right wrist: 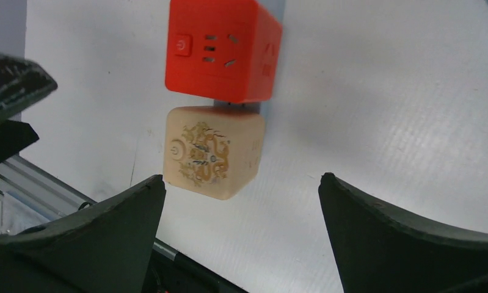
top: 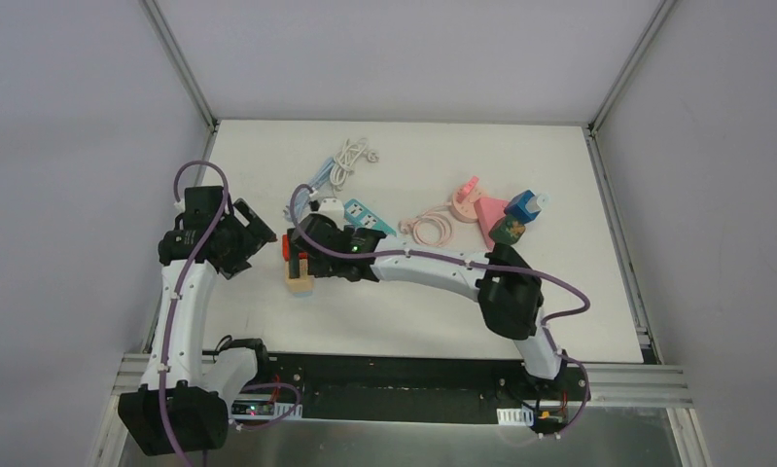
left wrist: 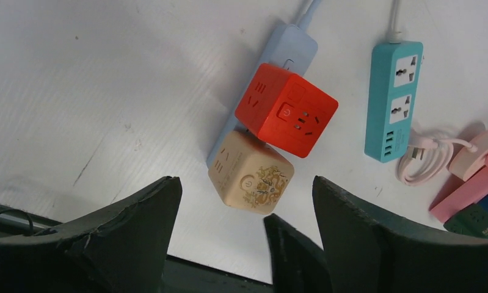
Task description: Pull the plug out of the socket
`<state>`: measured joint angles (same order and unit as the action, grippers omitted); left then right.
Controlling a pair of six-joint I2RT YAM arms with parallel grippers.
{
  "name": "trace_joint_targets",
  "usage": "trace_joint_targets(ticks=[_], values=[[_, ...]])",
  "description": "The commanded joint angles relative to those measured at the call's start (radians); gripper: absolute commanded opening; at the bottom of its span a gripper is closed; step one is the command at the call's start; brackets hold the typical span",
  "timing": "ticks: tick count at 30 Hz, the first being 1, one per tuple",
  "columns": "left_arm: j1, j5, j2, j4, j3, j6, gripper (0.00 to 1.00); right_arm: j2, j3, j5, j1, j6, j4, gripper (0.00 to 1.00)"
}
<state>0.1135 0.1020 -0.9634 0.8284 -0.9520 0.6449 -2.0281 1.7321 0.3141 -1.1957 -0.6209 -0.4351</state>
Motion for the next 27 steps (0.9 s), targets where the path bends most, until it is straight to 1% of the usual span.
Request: trace_joint_targets(ticks=[1,3,6,9,13,17,20,23,25,27], values=[[0.024,-0.096,-0.011,-0.002,-0.031,0.033,0.82,-0.053,0.105,0.067,-0.027,0.059,0.041,1.0],[0.037,-0.096,-0.029,-0.003,-0.034,0.028,0.82,-0.08,0.112,0.057,-0.034,0.062,0.069,1.0],[0.062,-0.069,-0.046,0.013,-0.049,0.019,0.82,-0.119,0.149,0.028,-0.041,0.061,0.061,1.0],[0.077,-0.055,-0.043,0.005,-0.041,0.003,0.83,-0.146,0.161,0.033,-0.051,0.072,0.083,0.99],[0.087,-0.015,-0.057,0.024,-0.064,-0.051,0.83,-0.201,0.226,0.046,-0.053,0.061,0.007,0.93],[0.102,-0.041,-0.055,0.041,-0.068,-0.058,0.83,-0.215,0.218,0.057,-0.053,0.048,-0.009,0.87],[0.118,-0.02,-0.057,0.039,-0.061,-0.053,0.83,-0.223,0.221,0.056,-0.052,0.044,-0.028,0.77],[0.123,0.013,-0.059,0.03,-0.049,-0.052,0.83,-0.21,0.219,0.082,-0.052,0.055,-0.061,0.63],[0.124,0.066,-0.054,0.01,-0.034,-0.055,0.83,-0.19,0.212,0.099,-0.052,0.076,-0.073,0.57],[0.124,0.149,-0.047,-0.02,-0.008,-0.06,0.83,-0.165,0.205,0.108,-0.053,0.108,-0.088,0.53]])
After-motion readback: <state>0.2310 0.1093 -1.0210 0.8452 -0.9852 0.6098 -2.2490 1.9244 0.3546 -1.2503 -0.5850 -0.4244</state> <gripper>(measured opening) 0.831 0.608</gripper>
